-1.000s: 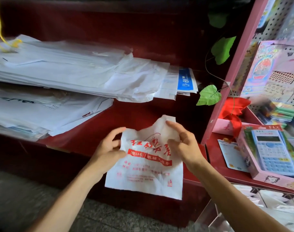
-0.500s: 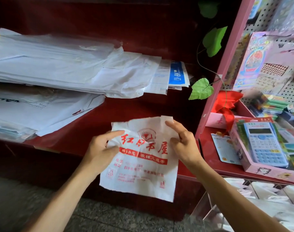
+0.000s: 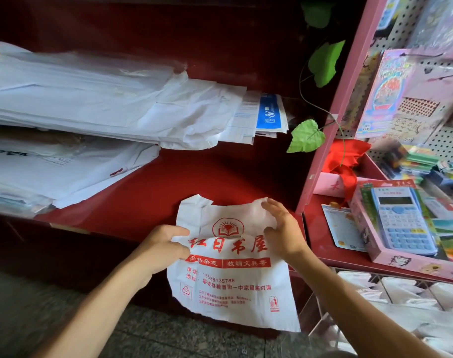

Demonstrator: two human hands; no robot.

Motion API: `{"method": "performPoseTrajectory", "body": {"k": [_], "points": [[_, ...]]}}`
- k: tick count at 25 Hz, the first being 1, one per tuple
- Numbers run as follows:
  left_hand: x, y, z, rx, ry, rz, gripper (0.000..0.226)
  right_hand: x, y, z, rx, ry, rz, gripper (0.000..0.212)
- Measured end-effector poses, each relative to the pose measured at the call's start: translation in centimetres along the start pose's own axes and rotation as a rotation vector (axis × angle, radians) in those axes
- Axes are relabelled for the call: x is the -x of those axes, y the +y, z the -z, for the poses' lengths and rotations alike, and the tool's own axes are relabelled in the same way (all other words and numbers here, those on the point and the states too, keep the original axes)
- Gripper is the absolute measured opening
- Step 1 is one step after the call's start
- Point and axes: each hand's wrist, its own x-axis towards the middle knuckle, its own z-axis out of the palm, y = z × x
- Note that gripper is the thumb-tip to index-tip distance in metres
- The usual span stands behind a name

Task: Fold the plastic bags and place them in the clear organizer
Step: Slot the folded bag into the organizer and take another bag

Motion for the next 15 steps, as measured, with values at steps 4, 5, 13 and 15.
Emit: {"method": "performPoseTrajectory", "body": {"k": [4,5,13,15], "points": [[0.3,0.4,-0.4,0.041,-0.015,-0.011,0.050,0.4,-1.5,0.5,-0.026,0.036,0.227,0.071],[0.4,0.5,-0.5,0.045,-0.012,-0.013,0.031,0.4,-1.5,0.4,0.050,0.068,0.176,0.069],[0.3,0.6,-0.6,0.081,-0.035,-0.021,0.015,1.4,-1.4,-1.0,0.569,-0.131,0.162,0.046],[-0.2,0.3,-0.4,0.138,-0.018,-0.004,0.020,1.7,-1.5,-1.3,0.600,-0.334,0.202,0.044]]}}
